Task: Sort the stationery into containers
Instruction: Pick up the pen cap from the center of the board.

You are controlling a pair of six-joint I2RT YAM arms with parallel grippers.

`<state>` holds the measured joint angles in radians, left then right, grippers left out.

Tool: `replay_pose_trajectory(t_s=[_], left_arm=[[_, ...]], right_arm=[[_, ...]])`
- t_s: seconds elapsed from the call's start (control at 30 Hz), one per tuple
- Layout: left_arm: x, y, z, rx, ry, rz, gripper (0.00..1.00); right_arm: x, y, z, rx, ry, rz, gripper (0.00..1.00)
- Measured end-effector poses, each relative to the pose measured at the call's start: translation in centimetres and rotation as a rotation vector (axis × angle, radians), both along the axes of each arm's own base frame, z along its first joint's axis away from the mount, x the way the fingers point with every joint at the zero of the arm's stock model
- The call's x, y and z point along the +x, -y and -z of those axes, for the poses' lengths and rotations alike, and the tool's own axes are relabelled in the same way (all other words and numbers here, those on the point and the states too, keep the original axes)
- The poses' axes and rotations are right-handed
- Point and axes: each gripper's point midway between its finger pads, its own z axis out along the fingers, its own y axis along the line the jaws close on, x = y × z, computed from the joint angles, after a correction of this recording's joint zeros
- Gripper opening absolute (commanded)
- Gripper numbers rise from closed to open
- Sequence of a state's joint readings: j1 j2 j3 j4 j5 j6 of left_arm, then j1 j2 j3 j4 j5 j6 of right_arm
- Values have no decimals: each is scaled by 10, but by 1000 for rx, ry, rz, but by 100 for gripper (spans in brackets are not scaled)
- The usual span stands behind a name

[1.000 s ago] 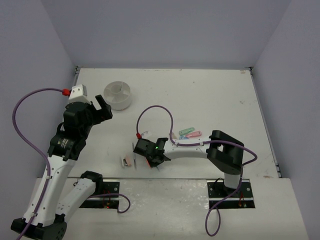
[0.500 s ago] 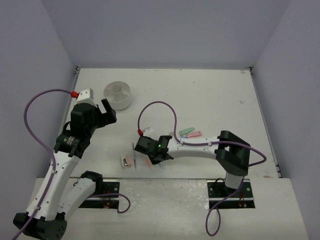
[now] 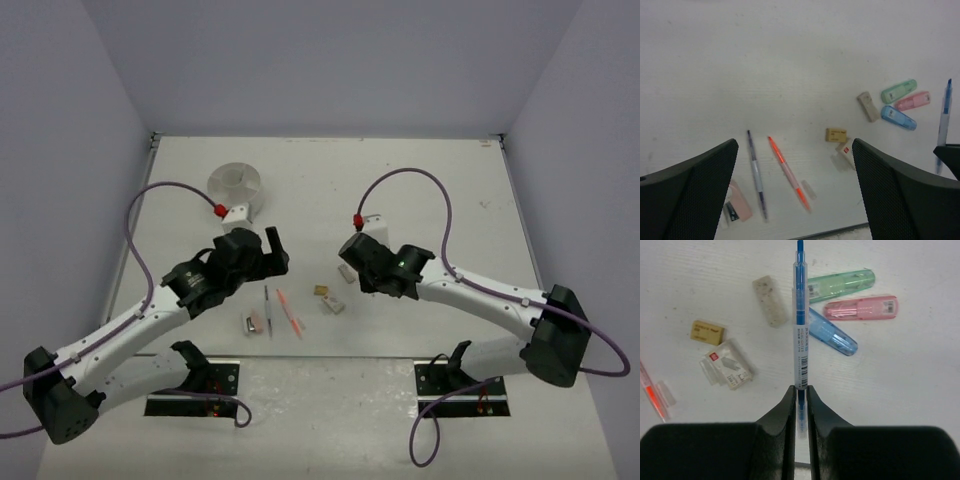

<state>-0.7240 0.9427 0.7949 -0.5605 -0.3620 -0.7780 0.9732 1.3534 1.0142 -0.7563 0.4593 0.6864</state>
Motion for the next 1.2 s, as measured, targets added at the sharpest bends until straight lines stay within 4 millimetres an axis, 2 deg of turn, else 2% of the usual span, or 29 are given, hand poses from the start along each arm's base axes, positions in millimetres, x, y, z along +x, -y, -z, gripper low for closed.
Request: replay_pose_trajectory(t_s=[0.17, 0.27, 0.37, 0.6, 0.77, 1.0, 1.2], left_arm=[[-29, 37, 23, 12, -29, -12, 90], [-52, 62, 38, 65, -61, -4, 85], [-65, 87, 50, 133, -89, -17, 67], [-89, 117, 67, 237, -141, -155, 60], [-96, 109, 91, 312, -172, -225, 53], [-96, 95, 105, 312, -196, -296, 42], [-87, 78, 122, 325, -234, -349, 39]], right_arm=[[4, 32, -9, 4, 35, 57, 0], [7, 44, -19, 22, 64, 80, 0], [8, 48, -24, 30, 80, 89, 0], [5, 58, -13, -1, 71, 98, 0], [1, 63, -13, 4, 77, 99, 0], [1, 65, -20, 30, 99, 105, 0], [1, 65, -20, 29, 99, 102, 0]])
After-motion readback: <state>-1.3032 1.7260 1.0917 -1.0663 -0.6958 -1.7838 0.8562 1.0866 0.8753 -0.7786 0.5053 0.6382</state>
